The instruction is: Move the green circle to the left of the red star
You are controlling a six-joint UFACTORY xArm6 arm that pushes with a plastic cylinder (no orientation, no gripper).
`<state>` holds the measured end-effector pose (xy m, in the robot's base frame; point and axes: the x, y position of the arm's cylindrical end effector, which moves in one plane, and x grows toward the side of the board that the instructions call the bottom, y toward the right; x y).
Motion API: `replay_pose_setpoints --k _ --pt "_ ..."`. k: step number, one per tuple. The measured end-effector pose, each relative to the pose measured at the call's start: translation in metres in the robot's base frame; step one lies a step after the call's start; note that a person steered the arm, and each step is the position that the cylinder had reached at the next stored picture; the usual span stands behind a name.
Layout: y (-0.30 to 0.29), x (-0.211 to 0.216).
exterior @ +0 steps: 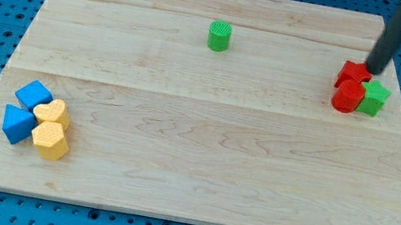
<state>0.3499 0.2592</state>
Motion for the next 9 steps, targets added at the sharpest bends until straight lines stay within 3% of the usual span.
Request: replay_pose_setpoints --k 1,2,3,4,5,6,7,8,9 --pt "-0.003 0.036" --pt "-0.029 0.046" --pt "0.012 0.017" --pt "-0.034 -0.024" --pt "-0.058 0.014" --pt "-0.081 -0.013" --pt "-0.136 -0.077" --pt "-0.234 -0.081" --pt "-0.27 -0.049"
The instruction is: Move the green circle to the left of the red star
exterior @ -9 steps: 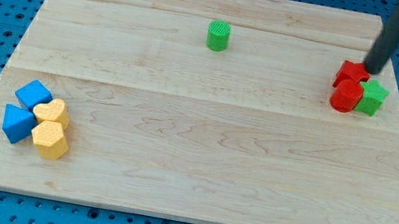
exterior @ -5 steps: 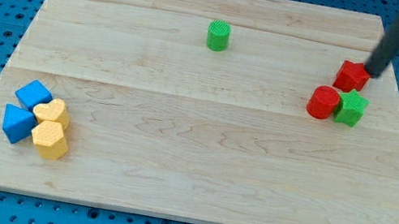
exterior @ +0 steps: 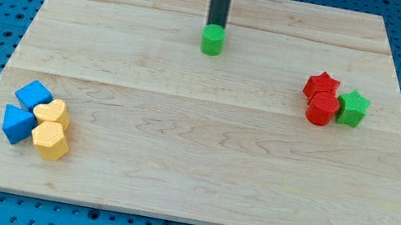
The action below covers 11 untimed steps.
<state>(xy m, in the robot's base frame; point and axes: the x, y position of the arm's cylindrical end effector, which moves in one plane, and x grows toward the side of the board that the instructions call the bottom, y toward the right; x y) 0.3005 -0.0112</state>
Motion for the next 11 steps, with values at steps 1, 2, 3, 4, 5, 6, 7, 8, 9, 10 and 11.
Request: replay_pose_setpoints --k 1,2,3,4,5,6,7,8,9,10,11 --pt "0.062 0.041" --pt "-0.015 0.021" --pt "-0.043 -0.036" --pt "-0.109 -0.054" --pt "-0.144 -0.019" --pt "-0.074 0.031" --pt "0.026 0.055" --pt "0.042 0.067" --pt "-0.012 0.084" --pt "0.019 0.105" --pt "0.086 0.111"
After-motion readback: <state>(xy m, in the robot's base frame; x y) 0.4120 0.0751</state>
